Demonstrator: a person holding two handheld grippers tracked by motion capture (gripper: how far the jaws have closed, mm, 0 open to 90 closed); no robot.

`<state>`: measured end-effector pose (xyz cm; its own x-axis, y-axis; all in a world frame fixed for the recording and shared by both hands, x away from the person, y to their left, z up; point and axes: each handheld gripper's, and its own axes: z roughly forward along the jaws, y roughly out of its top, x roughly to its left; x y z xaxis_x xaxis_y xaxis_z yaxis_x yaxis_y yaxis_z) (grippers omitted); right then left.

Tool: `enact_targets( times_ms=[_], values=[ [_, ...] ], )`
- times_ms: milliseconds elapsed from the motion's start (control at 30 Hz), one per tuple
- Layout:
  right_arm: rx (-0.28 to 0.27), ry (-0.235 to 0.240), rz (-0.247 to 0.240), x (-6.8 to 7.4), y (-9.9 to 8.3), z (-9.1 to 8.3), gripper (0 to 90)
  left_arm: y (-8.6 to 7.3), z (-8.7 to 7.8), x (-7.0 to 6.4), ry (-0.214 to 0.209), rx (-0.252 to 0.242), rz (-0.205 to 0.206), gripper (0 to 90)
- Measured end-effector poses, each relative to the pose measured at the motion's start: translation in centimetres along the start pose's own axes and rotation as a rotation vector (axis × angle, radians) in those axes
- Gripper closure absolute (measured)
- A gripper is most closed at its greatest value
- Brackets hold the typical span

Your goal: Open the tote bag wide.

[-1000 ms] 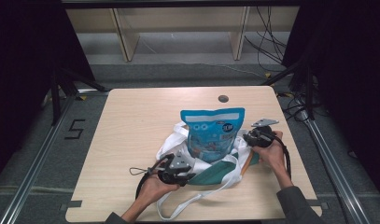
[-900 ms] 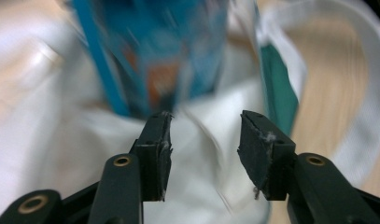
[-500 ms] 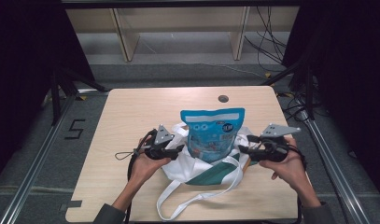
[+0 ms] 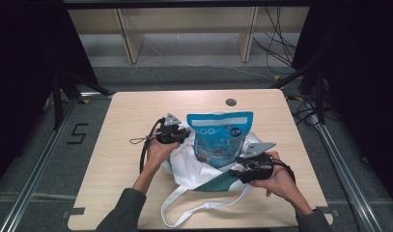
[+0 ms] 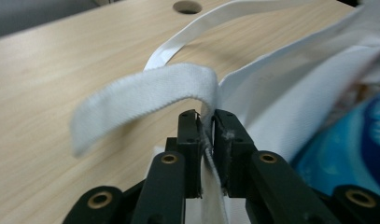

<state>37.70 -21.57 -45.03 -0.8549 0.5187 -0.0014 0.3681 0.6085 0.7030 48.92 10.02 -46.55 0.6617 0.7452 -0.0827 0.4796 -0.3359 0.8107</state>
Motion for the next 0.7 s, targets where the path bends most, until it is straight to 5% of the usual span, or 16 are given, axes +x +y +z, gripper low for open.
enact_targets(
  times_ms=[100, 167, 367, 433, 533, 633, 700],
  values=[
    [0.076, 0.030, -0.010, 0.0, -0.7, -0.5, 76.8, -0.2, 1.6, 1.2, -0.003, 0.060, -0.054, 81.1],
    [0.101, 0.045, -0.022, 0.3, -1.0, -1.0, 80.4, -0.4, 2.3, 1.6, -0.011, 0.069, -0.106, 81.1],
    [0.108, 0.082, -0.053, 1.7, -2.5, -3.5, 82.6, -1.4, 4.1, 2.3, 0.007, 0.131, -0.159, 79.3],
    [0.127, 0.083, -0.044, 1.7, -2.9, -3.3, 82.8, -1.4, 4.2, 2.4, -0.001, 0.129, -0.162, 79.3],
    [0.183, 0.066, 0.003, 1.7, -4.7, -0.2, 82.9, -1.4, 4.2, 2.3, 0.007, 0.137, -0.154, 79.2],
    [0.180, 0.076, 0.024, 1.4, -4.5, -0.5, 82.7, -1.3, 3.9, 2.0, 0.031, 0.128, -0.131, 76.2],
    [0.172, 0.099, 0.046, 1.3, -4.4, -1.0, 72.9, -0.7, 2.9, 1.6, 0.042, 0.097, -0.091, 70.2]
  ],
)
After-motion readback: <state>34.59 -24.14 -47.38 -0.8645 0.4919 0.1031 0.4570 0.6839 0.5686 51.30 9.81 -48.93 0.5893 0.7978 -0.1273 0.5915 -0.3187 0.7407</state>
